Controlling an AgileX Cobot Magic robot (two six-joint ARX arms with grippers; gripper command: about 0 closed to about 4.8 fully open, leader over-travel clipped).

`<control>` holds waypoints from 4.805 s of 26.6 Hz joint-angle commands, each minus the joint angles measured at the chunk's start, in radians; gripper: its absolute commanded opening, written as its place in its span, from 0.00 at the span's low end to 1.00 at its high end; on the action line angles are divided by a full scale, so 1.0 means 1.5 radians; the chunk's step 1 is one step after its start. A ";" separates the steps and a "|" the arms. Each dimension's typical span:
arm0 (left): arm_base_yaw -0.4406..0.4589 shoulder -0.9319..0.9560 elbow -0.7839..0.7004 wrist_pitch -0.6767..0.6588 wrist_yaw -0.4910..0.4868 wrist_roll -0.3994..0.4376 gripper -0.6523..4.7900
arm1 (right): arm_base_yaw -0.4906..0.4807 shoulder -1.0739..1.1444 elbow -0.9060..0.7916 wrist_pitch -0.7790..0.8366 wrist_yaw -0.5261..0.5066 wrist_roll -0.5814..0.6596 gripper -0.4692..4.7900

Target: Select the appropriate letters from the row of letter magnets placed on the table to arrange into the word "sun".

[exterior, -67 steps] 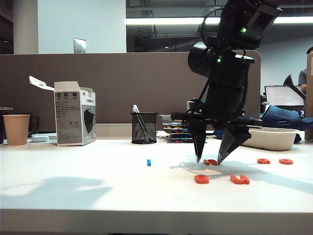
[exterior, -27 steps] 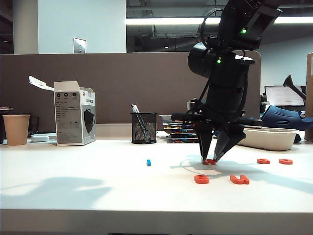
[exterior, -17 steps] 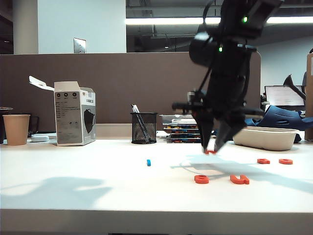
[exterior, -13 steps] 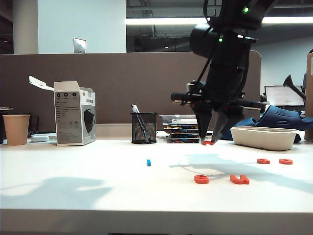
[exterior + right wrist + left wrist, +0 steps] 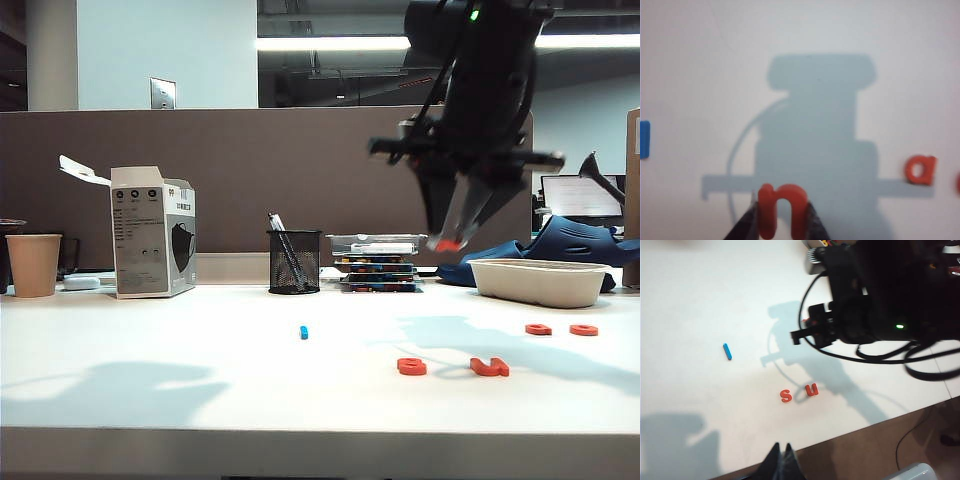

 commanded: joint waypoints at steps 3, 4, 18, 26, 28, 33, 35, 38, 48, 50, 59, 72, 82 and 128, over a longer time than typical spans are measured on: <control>-0.001 -0.002 0.002 0.004 -0.002 0.003 0.11 | -0.008 -0.049 -0.010 -0.023 0.026 -0.002 0.29; -0.001 -0.002 0.002 0.003 -0.002 0.003 0.11 | -0.011 -0.058 -0.019 -0.021 0.024 -0.002 0.29; -0.001 -0.002 0.002 0.003 -0.001 0.003 0.11 | -0.015 -0.202 -0.302 0.086 0.025 0.052 0.29; -0.001 -0.002 0.002 -0.002 0.001 0.003 0.11 | -0.015 -0.199 -0.375 0.135 0.023 0.071 0.29; -0.001 -0.002 0.002 -0.002 0.001 0.003 0.11 | -0.015 -0.198 -0.387 0.148 0.026 0.071 0.29; -0.001 -0.002 0.002 -0.002 0.001 0.003 0.11 | -0.015 -0.196 -0.407 0.164 0.025 0.071 0.29; -0.001 -0.002 0.002 -0.002 0.001 0.003 0.11 | -0.015 -0.196 -0.413 0.165 0.026 0.072 0.29; -0.001 -0.002 0.002 -0.002 0.001 0.003 0.11 | -0.015 -0.196 -0.413 0.166 0.025 0.072 0.29; -0.001 -0.002 0.002 -0.002 0.001 0.003 0.11 | -0.015 -0.196 -0.413 0.192 0.023 0.072 0.30; -0.001 -0.002 0.002 -0.002 0.001 0.003 0.11 | -0.015 -0.196 -0.413 0.193 0.023 0.072 0.40; -0.001 -0.002 0.002 -0.002 0.000 0.003 0.11 | -0.015 -0.199 -0.387 0.186 0.024 0.069 0.44; -0.001 -0.002 0.002 -0.001 0.001 0.003 0.11 | -0.030 -0.262 -0.241 0.114 0.145 -0.078 0.09; 0.092 -0.002 0.025 0.172 0.018 0.271 0.11 | -0.180 -0.450 -0.244 0.116 0.097 -0.137 0.09; 0.672 -0.815 -0.885 0.614 0.251 0.421 0.11 | -0.259 -1.148 -0.903 0.426 -0.012 -0.176 0.09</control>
